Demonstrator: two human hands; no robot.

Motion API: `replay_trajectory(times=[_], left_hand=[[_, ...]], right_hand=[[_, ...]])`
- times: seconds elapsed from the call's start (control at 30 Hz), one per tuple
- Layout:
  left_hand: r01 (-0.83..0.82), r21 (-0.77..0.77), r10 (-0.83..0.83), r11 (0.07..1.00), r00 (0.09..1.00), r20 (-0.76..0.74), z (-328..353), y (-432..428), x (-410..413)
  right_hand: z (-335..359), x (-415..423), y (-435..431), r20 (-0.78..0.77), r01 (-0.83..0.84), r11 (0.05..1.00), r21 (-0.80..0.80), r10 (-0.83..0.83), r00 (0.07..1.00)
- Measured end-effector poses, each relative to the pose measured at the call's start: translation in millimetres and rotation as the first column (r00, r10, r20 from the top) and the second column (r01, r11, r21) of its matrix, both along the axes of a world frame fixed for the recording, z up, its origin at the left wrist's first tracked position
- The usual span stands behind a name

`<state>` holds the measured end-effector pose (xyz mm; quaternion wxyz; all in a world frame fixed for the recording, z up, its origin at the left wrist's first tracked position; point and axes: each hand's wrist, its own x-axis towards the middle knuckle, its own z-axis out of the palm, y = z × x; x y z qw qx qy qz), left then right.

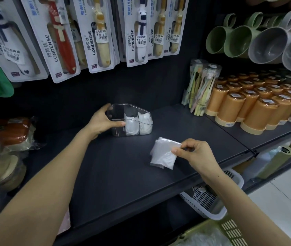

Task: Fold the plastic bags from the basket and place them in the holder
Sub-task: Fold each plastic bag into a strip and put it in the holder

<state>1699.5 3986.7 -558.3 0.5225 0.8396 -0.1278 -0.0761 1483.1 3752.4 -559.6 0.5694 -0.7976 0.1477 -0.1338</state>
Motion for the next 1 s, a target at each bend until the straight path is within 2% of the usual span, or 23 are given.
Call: replay_trajectory(times=[0.23,0.37,0.5,0.57,0.63,0.7,0.83,0.93,1.0], left_hand=[[0.083,-0.161,-0.08,0.983,0.996,0.026,-8.1,-3.3,-68.0],[0.145,-0.199,-0.142,0.969,0.989,0.03,-8.9,-2.7,-113.9],[0.161,-0.22,-0.152,0.962,0.987,0.059,-11.7,1.1,-141.8],[0.154,-0.218,-0.14,0.964,0.987,0.075,-11.3,1.6,-147.9],[0.164,-0.198,-0.147,0.966,0.984,0.096,-10.7,2.3,-150.8],[0.166,-0.176,-0.148,0.97,0.983,0.113,-9.7,3.4,-153.2],[0.136,-0.15,-0.117,0.979,0.985,0.13,-9.4,6.2,-161.1],[0.122,-0.125,-0.102,0.985,0.983,0.154,-7.4,8.0,-167.5],[0.126,-0.108,-0.107,0.986,0.98,0.17,-4.2,8.4,-171.8]], right_hand=[[19.8,9.8,2.8,0.023,-0.061,0.995,0.076,0.06,0.998],[33.9,23.3,12.6,-0.002,-0.1,0.989,0.104,0.101,0.995],[37.0,25.7,18.8,-0.127,-0.152,0.988,-0.038,0.146,0.981],[35.2,23.5,23.7,-0.173,-0.119,0.969,-0.219,0.082,0.982],[32.4,21.1,30.2,-0.184,-0.07,0.878,-0.473,-0.02,0.983],[32.4,17.8,39.6,-0.144,0.008,0.781,-0.625,-0.126,0.982],[23.3,13.1,57.9,-0.002,0.148,0.588,-0.795,-0.245,0.969],[11.7,11.6,68.1,0.198,0.3,0.461,-0.835,-0.256,0.946],[7.8,10.6,72.1,0.226,0.315,0.398,-0.862,-0.255,0.94]])
